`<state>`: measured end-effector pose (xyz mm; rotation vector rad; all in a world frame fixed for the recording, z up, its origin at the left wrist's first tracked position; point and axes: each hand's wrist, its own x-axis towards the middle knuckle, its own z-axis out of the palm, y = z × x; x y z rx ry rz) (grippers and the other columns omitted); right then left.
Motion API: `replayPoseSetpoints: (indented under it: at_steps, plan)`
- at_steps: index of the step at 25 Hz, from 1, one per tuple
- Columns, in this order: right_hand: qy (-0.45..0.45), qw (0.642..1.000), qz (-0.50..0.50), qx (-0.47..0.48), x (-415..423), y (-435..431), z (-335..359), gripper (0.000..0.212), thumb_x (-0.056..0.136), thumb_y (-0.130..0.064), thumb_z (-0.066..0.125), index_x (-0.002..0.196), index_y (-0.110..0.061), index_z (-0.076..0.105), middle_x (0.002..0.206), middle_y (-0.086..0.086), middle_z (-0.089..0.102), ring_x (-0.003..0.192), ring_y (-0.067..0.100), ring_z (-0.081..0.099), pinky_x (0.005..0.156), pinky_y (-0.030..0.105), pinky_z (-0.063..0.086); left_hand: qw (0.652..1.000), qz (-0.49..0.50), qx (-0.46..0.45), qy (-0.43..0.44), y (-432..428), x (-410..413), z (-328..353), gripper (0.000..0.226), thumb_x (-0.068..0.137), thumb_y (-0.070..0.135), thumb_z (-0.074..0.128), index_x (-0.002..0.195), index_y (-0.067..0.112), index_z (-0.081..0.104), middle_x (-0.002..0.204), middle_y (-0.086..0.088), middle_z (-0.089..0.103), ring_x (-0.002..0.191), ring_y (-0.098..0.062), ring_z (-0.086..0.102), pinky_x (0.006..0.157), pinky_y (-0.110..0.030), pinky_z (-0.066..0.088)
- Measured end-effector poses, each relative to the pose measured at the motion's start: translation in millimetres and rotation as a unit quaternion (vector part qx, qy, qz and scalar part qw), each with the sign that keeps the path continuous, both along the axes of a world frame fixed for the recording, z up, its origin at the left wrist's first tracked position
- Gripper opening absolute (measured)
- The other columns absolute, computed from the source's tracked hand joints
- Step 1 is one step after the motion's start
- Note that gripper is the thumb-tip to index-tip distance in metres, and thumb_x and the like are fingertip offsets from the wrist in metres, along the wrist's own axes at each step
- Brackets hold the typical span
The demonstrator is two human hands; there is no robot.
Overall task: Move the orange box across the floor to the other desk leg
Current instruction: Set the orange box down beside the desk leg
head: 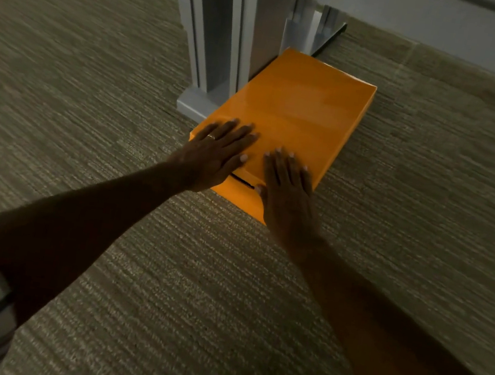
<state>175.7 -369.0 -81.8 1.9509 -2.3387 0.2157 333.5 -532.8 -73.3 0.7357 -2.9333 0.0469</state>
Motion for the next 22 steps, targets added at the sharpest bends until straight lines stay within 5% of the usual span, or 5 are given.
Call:
replayPoseSetpoints:
  at_steps: [14, 22]
  plan:
    - [0.000, 1.000, -0.018, -0.021, -16.7, -13.1, 1.9, 0.063, 0.105, -0.040, 0.033, 0.158, -0.009, 0.021, 0.167, 0.016, 0.021, 0.155, 0.037, 0.018, 0.124, 0.055, 0.017, 0.999, 0.001, 0.031, -0.018, -17.0, -24.8, 2.2, 0.065, 0.103, 0.056, 0.007, 0.158, 0.025, 0.018, 0.168, -0.002, 0.018, 0.155, -0.029, 0.014, 0.122, -0.054, 0.017]
    - [-0.082, 0.993, 0.032, -0.076, -26.4, 4.7, 3.3, 0.067, 0.103, -0.042, 0.043, 0.154, -0.001, 0.031, 0.163, 0.019, 0.032, 0.153, 0.036, 0.025, 0.125, 0.056, 0.019, 0.994, 0.019, 0.109, -0.027, -4.7, -25.0, 15.9, 0.067, 0.101, 0.058, 0.010, 0.159, 0.026, -0.001, 0.170, -0.004, 0.000, 0.155, -0.027, -0.002, 0.124, -0.049, 0.003]
